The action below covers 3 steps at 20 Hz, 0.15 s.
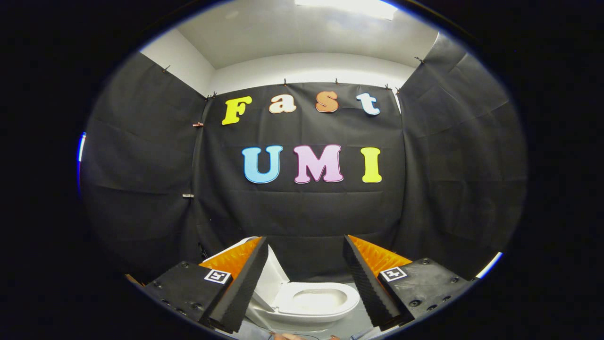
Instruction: Open the toilet lid.
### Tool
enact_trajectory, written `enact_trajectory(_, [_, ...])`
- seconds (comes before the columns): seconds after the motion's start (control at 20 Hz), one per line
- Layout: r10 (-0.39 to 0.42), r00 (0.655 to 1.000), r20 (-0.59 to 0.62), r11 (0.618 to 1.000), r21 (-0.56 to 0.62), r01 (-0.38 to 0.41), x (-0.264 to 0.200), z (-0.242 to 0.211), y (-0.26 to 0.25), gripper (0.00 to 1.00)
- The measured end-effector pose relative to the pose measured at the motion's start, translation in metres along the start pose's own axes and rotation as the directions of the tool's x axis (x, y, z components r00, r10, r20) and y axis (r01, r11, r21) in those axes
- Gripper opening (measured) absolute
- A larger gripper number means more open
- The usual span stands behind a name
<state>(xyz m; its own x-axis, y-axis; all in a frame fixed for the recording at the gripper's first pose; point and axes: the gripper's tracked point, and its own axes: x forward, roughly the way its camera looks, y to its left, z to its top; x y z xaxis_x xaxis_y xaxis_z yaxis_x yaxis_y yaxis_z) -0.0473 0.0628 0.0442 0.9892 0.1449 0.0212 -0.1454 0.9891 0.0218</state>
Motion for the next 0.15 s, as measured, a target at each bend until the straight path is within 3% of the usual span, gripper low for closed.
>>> enact_trajectory(0.15, [0.001, 1.0, 0.004, 1.0, -0.006, -0.001, -0.0002, 0.0006, 0.0012, 0.99])
